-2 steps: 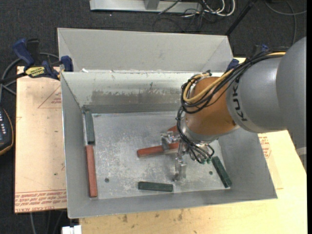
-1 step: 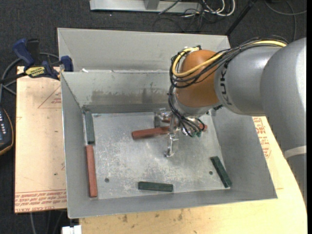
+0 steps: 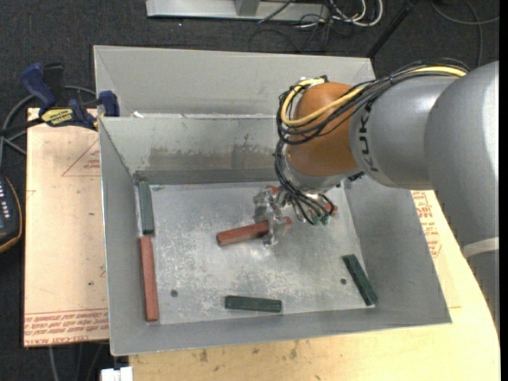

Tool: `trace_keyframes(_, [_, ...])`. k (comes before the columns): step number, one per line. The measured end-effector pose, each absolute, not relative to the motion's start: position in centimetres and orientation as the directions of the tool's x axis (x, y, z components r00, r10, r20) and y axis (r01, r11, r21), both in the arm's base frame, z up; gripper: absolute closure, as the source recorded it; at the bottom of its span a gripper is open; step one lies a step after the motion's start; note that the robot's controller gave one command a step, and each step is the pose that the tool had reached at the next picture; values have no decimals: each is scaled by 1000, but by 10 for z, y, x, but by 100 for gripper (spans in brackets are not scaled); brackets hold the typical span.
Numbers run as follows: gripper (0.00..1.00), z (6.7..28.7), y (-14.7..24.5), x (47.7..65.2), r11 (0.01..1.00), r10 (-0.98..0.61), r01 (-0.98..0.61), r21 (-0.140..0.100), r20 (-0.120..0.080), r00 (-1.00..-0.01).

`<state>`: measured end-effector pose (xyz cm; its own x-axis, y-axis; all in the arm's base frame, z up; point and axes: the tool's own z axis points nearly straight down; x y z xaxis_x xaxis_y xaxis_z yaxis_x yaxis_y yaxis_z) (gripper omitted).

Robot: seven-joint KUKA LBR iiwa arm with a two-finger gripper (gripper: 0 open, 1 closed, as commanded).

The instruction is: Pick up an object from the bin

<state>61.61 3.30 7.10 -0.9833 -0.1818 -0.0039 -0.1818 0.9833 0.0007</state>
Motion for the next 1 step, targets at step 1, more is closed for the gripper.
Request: trace_keyframes(1, [100, 216, 83, 633, 764, -645, -645, -4, -9, -764])
